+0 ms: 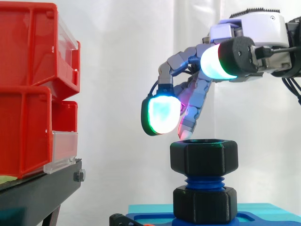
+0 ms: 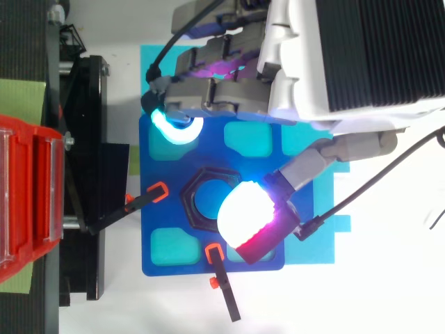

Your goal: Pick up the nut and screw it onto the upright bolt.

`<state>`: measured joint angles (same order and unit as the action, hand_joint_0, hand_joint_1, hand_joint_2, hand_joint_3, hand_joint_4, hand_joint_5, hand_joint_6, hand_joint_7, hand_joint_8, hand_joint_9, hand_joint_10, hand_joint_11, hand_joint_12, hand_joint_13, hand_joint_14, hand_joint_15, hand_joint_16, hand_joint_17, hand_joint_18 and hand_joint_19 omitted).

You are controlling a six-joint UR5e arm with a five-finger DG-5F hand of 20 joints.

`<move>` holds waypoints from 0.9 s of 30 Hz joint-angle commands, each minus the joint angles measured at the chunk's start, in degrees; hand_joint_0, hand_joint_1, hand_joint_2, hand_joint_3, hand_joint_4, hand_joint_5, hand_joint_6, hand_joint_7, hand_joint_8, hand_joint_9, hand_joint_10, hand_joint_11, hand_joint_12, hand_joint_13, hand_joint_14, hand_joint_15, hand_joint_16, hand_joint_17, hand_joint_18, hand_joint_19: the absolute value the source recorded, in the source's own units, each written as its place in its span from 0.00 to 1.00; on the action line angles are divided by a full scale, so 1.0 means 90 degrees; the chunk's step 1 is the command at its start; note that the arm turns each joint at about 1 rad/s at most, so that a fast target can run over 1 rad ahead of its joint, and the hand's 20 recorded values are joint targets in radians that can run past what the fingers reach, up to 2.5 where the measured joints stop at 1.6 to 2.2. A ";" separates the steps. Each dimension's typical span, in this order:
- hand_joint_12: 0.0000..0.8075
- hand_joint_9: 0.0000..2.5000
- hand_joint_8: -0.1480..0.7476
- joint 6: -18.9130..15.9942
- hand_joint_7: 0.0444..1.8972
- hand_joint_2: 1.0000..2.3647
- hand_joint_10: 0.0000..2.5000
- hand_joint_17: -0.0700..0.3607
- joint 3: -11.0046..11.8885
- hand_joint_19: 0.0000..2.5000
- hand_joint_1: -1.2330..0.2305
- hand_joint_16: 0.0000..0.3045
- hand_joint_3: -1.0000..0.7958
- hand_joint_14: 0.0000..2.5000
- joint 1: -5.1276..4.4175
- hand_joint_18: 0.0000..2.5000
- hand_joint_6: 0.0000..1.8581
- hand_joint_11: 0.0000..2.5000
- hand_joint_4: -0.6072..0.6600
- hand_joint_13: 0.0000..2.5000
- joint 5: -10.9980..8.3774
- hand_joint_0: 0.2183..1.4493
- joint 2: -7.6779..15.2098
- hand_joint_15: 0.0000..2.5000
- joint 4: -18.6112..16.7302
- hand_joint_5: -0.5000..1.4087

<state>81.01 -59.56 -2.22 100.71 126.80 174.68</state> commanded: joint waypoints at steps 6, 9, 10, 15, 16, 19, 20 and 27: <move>0.35 0.38 0.48 0.0003 0.39 0.00 0.00 0.32 0.0066 0.00 0.75 0.10 0.28 0.00 -0.0125 0.19 0.27 0.00 0.67 0.29 -0.0047 0.25 0.0003 0.00 0.0073 0.21; 0.35 0.38 0.47 0.0003 0.38 0.00 0.00 0.33 0.0066 0.00 0.75 0.10 0.28 0.00 -0.0203 0.18 0.27 0.00 0.67 0.28 -0.0145 0.24 0.0003 0.00 0.0073 0.21; 0.35 0.37 0.47 0.0003 0.38 0.00 0.00 0.33 0.0066 0.00 0.75 0.11 0.28 0.00 -0.0232 0.18 0.27 0.00 0.66 0.28 -0.0174 0.24 0.0003 0.00 0.0064 0.21; 0.35 0.37 0.47 -0.0006 0.38 0.00 0.00 0.33 0.0056 0.00 0.76 0.11 0.28 0.00 -0.0379 0.18 0.27 0.00 0.66 0.28 -0.0369 0.24 0.0003 0.00 0.0034 0.21; 0.35 0.36 0.47 -0.0006 0.38 0.00 0.00 0.33 0.0056 0.00 0.76 0.11 0.28 0.00 -0.0418 0.18 0.27 0.00 0.67 0.28 -0.0369 0.24 0.0003 0.00 0.0034 0.21; 0.35 0.36 0.47 -0.0006 0.38 0.00 0.00 0.33 -0.0003 0.00 0.76 0.11 0.28 0.00 -0.0437 0.17 0.27 0.00 0.67 0.27 -0.0369 0.24 0.0003 0.00 0.0034 0.21; 0.35 0.36 0.47 -0.0006 0.39 0.00 0.00 0.33 -0.0032 0.00 0.76 0.11 0.28 0.00 -0.0447 0.17 0.27 0.00 0.67 0.27 -0.0369 0.24 0.0003 0.00 0.0034 0.21; 0.33 0.36 0.47 -0.0016 0.41 0.00 0.00 0.30 -0.0179 0.00 0.75 0.09 0.28 0.00 -0.0447 0.12 0.27 0.00 0.67 0.25 -0.0360 0.24 0.0003 0.00 -0.0005 0.21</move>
<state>80.91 -60.82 -6.22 97.46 126.83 174.77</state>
